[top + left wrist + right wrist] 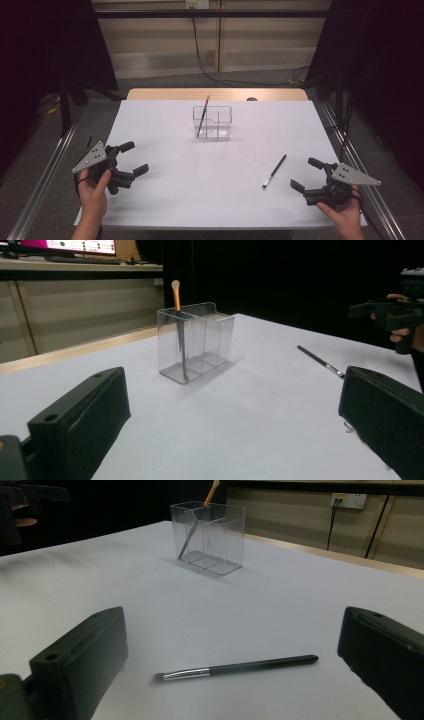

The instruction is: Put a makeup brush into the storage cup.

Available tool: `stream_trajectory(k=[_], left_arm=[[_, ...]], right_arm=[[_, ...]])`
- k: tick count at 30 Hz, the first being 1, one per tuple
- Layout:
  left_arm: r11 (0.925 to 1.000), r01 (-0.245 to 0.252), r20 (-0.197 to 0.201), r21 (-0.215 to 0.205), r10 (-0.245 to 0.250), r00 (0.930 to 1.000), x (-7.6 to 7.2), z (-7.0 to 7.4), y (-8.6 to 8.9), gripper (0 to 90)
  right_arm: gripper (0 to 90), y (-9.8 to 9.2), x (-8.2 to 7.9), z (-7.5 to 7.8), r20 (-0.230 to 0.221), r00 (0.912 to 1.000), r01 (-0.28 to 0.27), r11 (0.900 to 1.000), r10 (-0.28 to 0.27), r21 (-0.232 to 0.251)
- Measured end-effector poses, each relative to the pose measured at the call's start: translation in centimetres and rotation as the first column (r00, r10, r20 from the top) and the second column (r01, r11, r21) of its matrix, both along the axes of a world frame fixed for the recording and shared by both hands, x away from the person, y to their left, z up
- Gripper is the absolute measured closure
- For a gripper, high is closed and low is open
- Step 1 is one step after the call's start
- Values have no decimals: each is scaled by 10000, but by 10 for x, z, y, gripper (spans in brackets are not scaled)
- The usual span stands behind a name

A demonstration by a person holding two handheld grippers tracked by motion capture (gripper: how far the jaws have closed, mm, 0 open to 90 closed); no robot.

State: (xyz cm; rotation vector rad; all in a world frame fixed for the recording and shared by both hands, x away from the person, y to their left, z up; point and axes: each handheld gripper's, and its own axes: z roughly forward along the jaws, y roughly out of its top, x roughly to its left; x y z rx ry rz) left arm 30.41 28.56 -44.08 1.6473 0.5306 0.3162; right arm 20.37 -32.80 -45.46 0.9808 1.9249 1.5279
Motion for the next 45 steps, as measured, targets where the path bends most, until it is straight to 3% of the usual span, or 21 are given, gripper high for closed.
stream_trajectory(k=[10,27,34,37,45], left_arm=[[9991,-62,-45,408,63,10000,-9,-4,7,0],[9991,-194,155,365,188,9997,-20,-7,14,0],[9992,-173,203,348,166,9997,-20,-7,14,0],[9995,-167,228,269,160,9996,-19,-7,13,0],[9993,-191,205,323,184,9996,-15,-8,11,0]], right_arm=[[0,-3,0,0,54,10000,42,9999,-43,143],[0,0,9,2,46,10000,31,9998,-32,201],[0,0,11,7,11,9999,139,9997,-139,190],[0,-2,11,9,8,9997,241,9989,-242,409],[0,-6,13,13,-57,9994,338,9991,-337,244]])
